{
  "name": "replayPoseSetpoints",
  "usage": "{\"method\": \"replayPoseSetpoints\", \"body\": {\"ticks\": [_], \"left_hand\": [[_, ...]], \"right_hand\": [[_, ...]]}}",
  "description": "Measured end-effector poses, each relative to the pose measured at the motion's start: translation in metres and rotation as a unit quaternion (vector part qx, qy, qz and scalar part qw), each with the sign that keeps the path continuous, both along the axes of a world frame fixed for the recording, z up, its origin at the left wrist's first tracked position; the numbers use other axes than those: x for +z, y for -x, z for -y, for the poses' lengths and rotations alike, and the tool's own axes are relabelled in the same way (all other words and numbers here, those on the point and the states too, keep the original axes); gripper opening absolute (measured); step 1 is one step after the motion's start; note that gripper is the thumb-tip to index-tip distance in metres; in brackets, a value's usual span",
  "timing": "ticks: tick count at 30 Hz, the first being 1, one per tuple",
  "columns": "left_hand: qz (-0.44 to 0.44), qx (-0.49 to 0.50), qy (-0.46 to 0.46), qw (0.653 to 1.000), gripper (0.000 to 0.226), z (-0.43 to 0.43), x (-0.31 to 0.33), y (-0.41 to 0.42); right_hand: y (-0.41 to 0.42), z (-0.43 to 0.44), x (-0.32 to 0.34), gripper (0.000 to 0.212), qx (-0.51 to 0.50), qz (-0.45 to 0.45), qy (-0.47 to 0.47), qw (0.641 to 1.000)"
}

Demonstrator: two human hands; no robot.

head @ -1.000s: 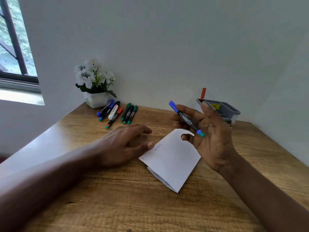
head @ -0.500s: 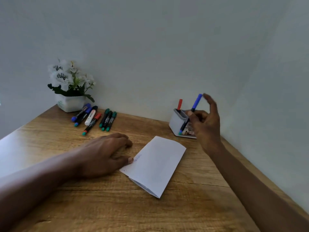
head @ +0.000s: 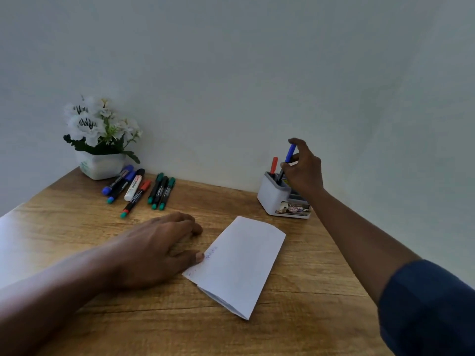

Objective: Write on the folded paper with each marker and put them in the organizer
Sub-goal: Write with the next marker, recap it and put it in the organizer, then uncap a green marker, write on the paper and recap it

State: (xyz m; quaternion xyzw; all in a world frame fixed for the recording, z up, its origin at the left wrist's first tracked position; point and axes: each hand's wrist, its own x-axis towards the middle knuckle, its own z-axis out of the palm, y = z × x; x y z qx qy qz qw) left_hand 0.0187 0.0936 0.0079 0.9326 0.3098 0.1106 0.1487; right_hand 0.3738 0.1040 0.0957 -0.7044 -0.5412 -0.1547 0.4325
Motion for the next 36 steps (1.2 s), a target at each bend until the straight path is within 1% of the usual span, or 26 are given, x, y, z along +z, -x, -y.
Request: {"method": "replayPoseSetpoints", "body": {"ticks": [3, 7, 10, 12, 14, 15, 16, 18, 21, 23, 24, 26, 29, 32, 36], "left_hand": [[-0.002, -0.003, 0.008, 1.000, 0.062, -0.001, 0.001, 0.000], [-0.004, -0.005, 0.010, 1.000, 0.062, -0.002, 0.000, 0.000], [-0.011, -0.005, 0.011, 1.000, 0.063, -0.003, 0.000, -0.001], [-0.009, -0.006, 0.013, 1.000, 0.063, -0.003, 0.000, -0.001], [-0.006, -0.008, 0.015, 1.000, 0.063, -0.003, 0.000, -0.001], [-0.006, -0.008, 0.016, 1.000, 0.062, -0.003, 0.000, 0.000], [-0.005, -0.007, 0.017, 1.000, 0.062, -0.004, 0.000, 0.000], [-0.003, -0.008, 0.018, 1.000, 0.063, -0.004, 0.000, 0.001], [-0.004, -0.009, 0.014, 1.000, 0.063, -0.004, 0.000, -0.001], [-0.006, -0.005, 0.012, 1.000, 0.063, -0.002, 0.002, -0.002], [-0.006, -0.005, 0.013, 1.000, 0.062, -0.001, 0.003, -0.003], [-0.007, -0.002, 0.013, 1.000, 0.062, 0.001, 0.005, -0.002], [-0.012, 0.003, 0.019, 1.000, 0.061, 0.004, 0.009, -0.003], [-0.019, 0.006, 0.015, 1.000, 0.062, 0.006, 0.010, -0.003], [-0.018, 0.004, 0.016, 1.000, 0.061, 0.008, 0.010, -0.002]], "right_hand": [[-0.004, -0.007, -0.016, 0.057, -0.012, -0.004, 0.029, 1.000], [-0.007, -0.014, -0.022, 0.058, -0.023, 0.014, 0.052, 0.998], [-0.011, -0.019, -0.019, 0.065, -0.012, 0.018, 0.121, 0.992], [-0.014, -0.020, -0.014, 0.073, -0.002, 0.007, 0.184, 0.983], [-0.014, -0.020, -0.009, 0.084, 0.013, -0.010, 0.212, 0.977], [-0.014, -0.018, -0.008, 0.088, 0.018, -0.025, 0.198, 0.980], [-0.012, -0.016, -0.007, 0.089, 0.019, -0.041, 0.165, 0.985], [-0.006, -0.011, -0.010, 0.081, 0.018, -0.045, 0.063, 0.997], [0.013, 0.000, -0.018, 0.060, 0.061, 0.033, -0.061, 0.996], [0.032, 0.004, -0.022, 0.048, 0.116, 0.090, -0.094, 0.985], [0.041, 0.004, -0.024, 0.042, 0.145, 0.116, -0.093, 0.978], [0.062, 0.000, -0.030, 0.032, 0.199, 0.157, -0.053, 0.966], [0.096, -0.012, -0.034, 0.026, 0.247, 0.207, 0.057, 0.945], [0.125, -0.032, -0.036, 0.030, 0.263, 0.249, 0.142, 0.921], [0.154, -0.063, -0.037, 0.042, 0.269, 0.289, 0.205, 0.896]]}}
